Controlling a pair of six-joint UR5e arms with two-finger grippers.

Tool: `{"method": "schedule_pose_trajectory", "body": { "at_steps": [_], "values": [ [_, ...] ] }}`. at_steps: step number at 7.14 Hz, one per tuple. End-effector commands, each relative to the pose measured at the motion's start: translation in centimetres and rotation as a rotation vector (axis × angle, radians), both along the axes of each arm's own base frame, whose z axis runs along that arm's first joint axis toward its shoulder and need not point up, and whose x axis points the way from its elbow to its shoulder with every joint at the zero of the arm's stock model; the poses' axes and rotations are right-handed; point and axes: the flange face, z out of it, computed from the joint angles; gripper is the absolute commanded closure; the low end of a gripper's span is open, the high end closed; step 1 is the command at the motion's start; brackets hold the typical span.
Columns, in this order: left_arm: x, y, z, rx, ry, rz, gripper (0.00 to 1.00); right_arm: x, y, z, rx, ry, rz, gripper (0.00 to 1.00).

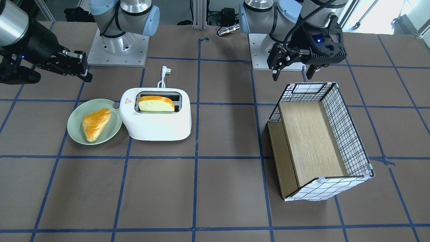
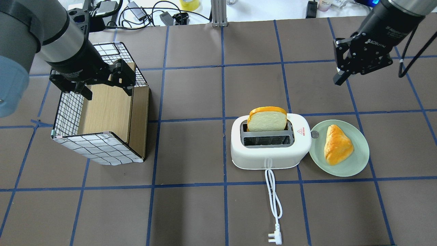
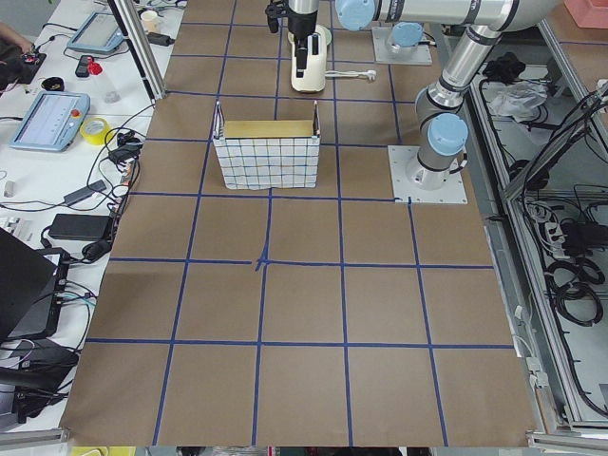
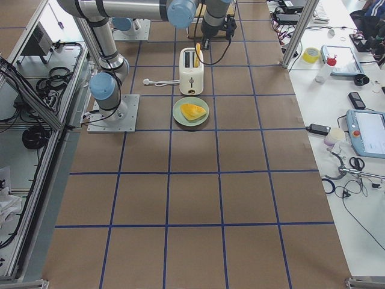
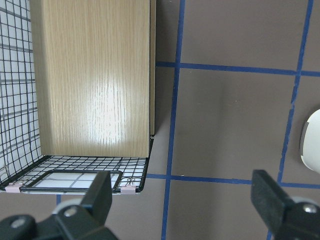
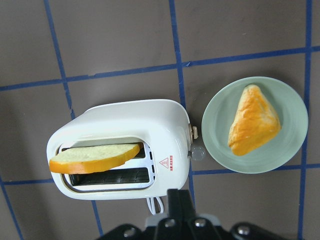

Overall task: Press toaster with right arm
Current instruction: 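Move the right gripper down toward the toaster's side lever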

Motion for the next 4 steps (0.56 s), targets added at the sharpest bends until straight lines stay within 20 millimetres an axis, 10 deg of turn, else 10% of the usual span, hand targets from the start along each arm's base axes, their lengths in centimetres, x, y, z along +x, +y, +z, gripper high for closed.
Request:
{"method": "schedule_pose_trajectory", "body": {
  "at_steps": [1, 4],
  "values": [
    [0.0, 0.0, 0.0, 0.0, 0.0, 0.0, 0.0, -3.7, 1.2, -5.3, -0.023, -0.274, 0.081, 1.0],
    [0.0, 0.0, 0.0, 0.0, 0.0, 0.0, 0.0, -8.0, 3.3, -14.8, -0.083, -0.516, 0.108, 1.0]
  ]
}}
